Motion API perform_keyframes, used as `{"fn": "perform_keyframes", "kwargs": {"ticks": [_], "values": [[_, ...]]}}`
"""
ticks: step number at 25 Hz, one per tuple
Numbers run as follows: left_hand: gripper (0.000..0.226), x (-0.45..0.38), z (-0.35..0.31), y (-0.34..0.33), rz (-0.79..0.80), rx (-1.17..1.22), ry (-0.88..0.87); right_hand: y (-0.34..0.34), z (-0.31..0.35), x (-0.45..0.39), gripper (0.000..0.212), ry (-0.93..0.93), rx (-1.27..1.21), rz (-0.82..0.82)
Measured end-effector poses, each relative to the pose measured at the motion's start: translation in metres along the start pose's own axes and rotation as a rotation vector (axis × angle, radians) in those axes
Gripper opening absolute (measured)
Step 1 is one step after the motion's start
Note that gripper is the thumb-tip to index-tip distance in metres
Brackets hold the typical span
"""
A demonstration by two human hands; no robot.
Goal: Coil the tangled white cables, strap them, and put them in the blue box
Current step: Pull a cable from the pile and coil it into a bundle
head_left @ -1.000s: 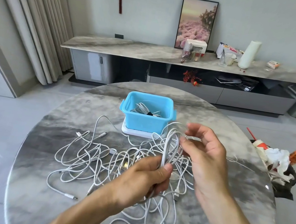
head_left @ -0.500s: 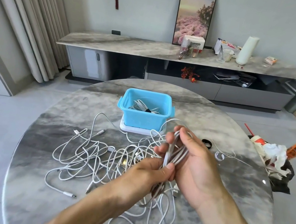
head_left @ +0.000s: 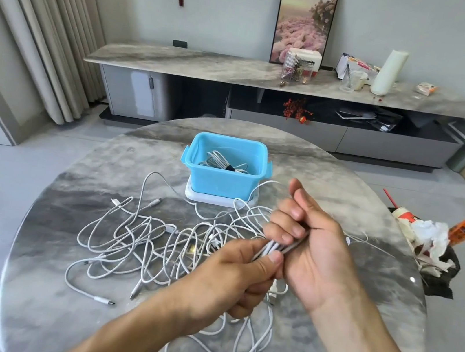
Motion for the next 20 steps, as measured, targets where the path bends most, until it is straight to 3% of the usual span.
{"fn": "perform_keyframes", "kwargs": {"ticks": [4, 7, 11, 16, 20], "values": [[0.033, 0.002, 0.002, 0.001, -0.008, -0.109, 0.041, 0.007, -0.002, 0.003, 0.046, -0.049, 0.149, -0.06], [0.036, 0.002, 0.0, 0.0, -0.004, -0.176, 0.001, 0.014, -0.002, 0.003, 0.058, -0.079, 0.118, -0.086], [0.033, 0.004, -0.001, -0.006, 0.046, -0.107, 0.008, 0.003, 0.001, 0.005, 0.061, -0.119, -0.008, -0.021], [0.032, 0.012, -0.004, -0.021, 0.226, 0.094, 0.018, -0.031, -0.001, 0.014, 0.048, -0.166, -0.121, 0.262], [0.03, 0.007, 0.006, -0.011, 0.104, 0.016, 0.013, -0.012, 0.001, 0.01, 0.058, -0.102, 0.082, 0.114]]}}
Point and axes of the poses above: each hand's wrist, its own x-axis away from the middle knuckle, its own y-axis out of the back of the hand, z = x × y, the point moved 10 cm from there along -x, towards the middle knuckle, and after that the axes turned 10 degrees about y, right-handed, at the moved point
